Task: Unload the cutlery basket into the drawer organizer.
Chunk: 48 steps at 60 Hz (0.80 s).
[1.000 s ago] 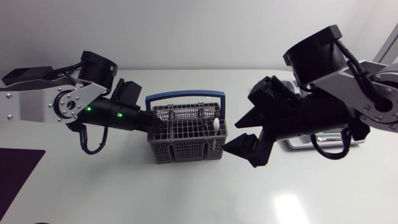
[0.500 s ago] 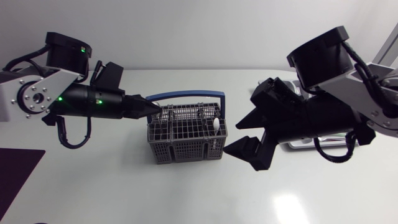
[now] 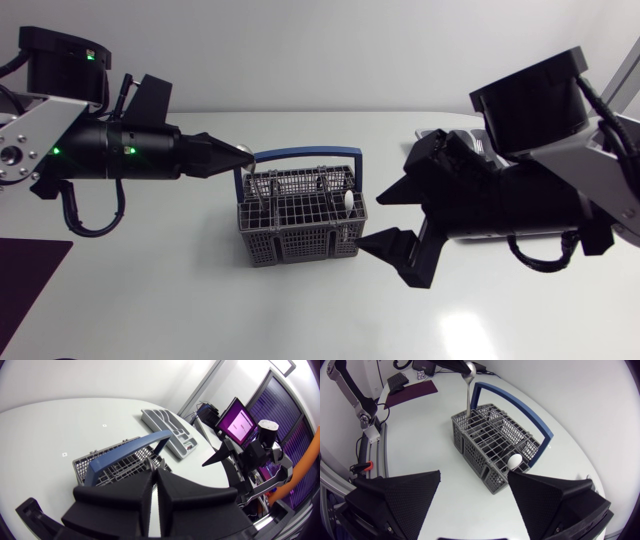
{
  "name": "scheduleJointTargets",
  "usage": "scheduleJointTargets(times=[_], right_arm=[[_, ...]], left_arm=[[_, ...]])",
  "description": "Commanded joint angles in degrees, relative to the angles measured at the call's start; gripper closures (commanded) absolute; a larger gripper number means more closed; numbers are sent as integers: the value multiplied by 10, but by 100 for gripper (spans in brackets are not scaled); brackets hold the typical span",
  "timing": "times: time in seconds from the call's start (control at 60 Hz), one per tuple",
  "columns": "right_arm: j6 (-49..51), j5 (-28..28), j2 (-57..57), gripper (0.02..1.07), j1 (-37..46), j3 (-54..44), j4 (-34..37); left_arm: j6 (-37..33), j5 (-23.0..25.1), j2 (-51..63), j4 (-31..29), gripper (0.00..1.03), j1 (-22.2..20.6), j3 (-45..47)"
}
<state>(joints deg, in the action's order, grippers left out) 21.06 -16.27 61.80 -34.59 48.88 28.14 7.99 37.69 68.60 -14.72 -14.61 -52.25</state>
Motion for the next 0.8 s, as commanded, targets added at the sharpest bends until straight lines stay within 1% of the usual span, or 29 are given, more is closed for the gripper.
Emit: scheduleJointTargets(times=[0.0,0.083,0.183,0.25,0.317,0.367,0.5,0.583,0.683,0.783], right_arm=[[6,-2,-5,10,-5,-8,-6],[7,-10,-5,7,-5,-3,-6],[8,-34,3,7,-6,6,-9],[8,-41,10,7,-8,10,-13],[12,-47,14,7,-14,11,-20],[14,-61,19,7,-15,14,-20],[22,-85,37,12,-26,17,-27],[26,-93,45,12,-37,17,-35],[29,-114,55,15,-43,23,-41],[32,-123,69,16,-55,31,-46]], left_arm=[[18,17,-16,-2,99,11,-20],[18,29,-24,-7,99,14,-22],[18,52,-36,-19,99,13,-23],[15,63,-42,-25,99,6,-23],[4,85,-43,-39,99,1,-26],[-11,96,-44,-54,99,-10,-27],[-56,96,-53,-89,99,-50,-27],[-64,96,-56,-94,99,-67,-26],[-76,96,-57,-107,99,-81,-29],[-83,108,-58,-116,99,-93,-29]])
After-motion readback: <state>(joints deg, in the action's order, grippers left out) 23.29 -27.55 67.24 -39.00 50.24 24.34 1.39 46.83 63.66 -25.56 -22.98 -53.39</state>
